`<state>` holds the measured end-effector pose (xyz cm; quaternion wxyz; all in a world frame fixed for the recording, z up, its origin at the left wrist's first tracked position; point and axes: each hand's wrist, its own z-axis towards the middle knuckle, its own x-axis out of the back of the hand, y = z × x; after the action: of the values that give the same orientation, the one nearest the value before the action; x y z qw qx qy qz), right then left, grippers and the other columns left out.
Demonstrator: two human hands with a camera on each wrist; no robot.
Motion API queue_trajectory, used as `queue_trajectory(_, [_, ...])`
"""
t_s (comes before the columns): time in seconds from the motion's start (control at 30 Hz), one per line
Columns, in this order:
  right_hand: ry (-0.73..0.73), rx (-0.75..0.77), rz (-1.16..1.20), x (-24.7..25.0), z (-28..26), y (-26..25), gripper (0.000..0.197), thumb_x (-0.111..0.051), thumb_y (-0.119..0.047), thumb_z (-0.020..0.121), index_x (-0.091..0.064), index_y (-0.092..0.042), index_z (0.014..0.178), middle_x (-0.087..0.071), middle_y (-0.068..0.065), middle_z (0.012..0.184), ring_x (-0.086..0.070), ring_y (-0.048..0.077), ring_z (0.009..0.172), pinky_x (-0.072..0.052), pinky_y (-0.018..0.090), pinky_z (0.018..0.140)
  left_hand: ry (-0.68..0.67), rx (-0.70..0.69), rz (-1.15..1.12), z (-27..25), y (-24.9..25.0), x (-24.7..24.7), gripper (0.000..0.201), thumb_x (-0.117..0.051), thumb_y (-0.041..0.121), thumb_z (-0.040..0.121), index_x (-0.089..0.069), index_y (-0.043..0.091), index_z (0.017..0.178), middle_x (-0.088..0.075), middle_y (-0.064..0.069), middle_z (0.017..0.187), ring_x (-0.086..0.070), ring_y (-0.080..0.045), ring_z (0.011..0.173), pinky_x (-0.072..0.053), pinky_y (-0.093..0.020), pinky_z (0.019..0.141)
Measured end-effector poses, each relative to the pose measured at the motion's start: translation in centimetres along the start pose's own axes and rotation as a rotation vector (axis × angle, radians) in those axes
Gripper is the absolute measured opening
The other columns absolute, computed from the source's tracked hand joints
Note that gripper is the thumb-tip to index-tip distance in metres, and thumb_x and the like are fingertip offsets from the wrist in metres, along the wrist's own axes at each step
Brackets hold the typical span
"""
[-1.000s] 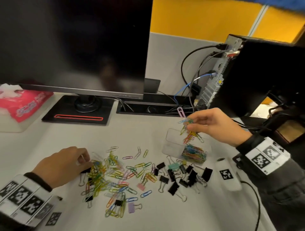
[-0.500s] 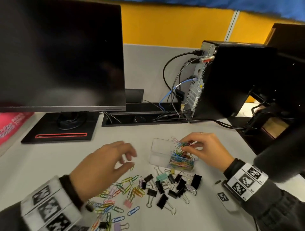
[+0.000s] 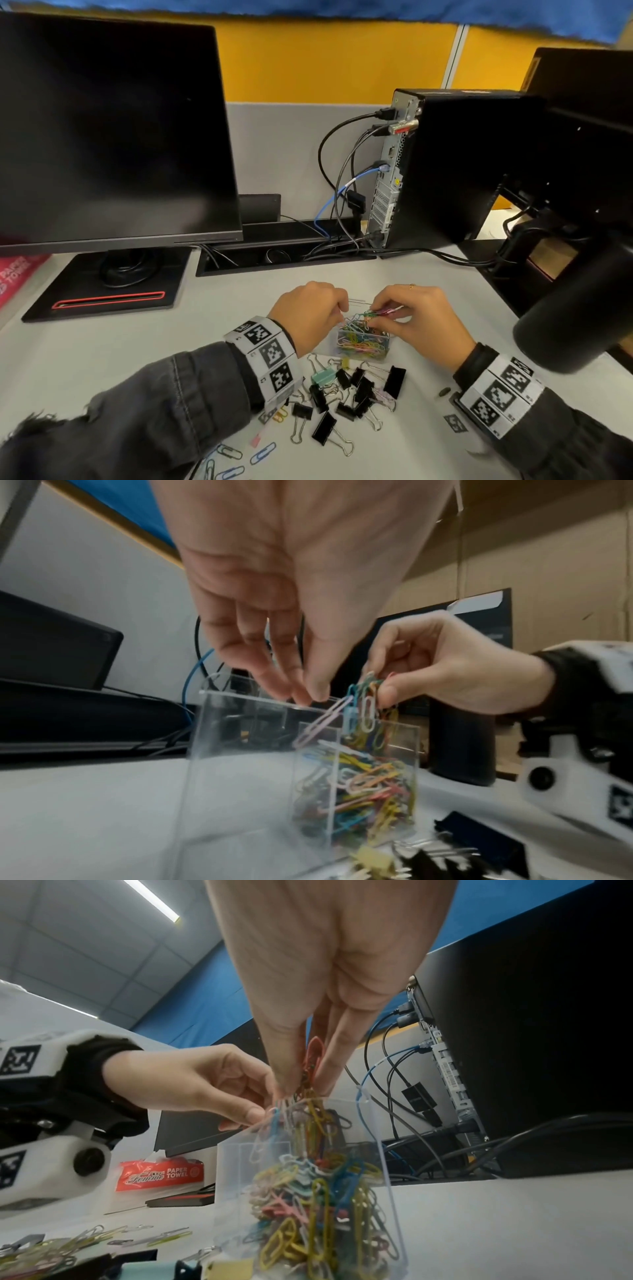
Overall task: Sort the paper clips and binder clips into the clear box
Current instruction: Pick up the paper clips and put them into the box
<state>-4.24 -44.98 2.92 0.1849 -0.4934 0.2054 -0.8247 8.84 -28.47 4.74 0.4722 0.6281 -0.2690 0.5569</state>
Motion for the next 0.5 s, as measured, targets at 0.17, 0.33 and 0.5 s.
queue_trajectory(0.17, [0.037,0.005,0.017,0.7,0.5,-0.1,0.015,-0.08,-0.017,0.073,-0.069,-0.015,0.083,-0.069,-0.009,0.08,-0.065,0.003,0.079,-0.055,0.015,0.07,0.076,0.016,0.04,0.5,-0.2,0.3,0.02,-0.053,0.032,0.094,-0.055,0.028,0.113,-0.055,0.01,0.107,-0.053,-0.012,0.09,-0.039,-0.027,0.069])
queue_trajectory(0.33, [0.127,-0.05,0.137,1.3,0.4,-0.1,0.016,-0.08,-0.019,0.072,-0.069,-0.013,0.083,-0.069,-0.006,0.08,-0.067,0.007,0.078,-0.056,0.015,0.068,0.033,-0.046,-0.029,0.8,0.4,0.0,0.022,-0.056,0.04,0.091,-0.06,0.033,0.112,-0.061,0.014,0.103,-0.045,-0.003,0.081,-0.036,-0.022,0.071])
queue_trajectory(0.5, [0.096,-0.103,0.223,0.0,0.2,0.0,0.018,-0.08,-0.012,0.072,-0.065,-0.013,0.083,-0.065,-0.003,0.084,-0.067,0.01,0.08,-0.057,0.018,0.067,-0.004,-0.035,-0.068,0.9,1.7,-0.7,0.018,-0.056,0.038,0.092,-0.067,0.029,0.103,-0.07,0.011,0.097,-0.061,-0.012,0.092,-0.044,-0.033,0.086])
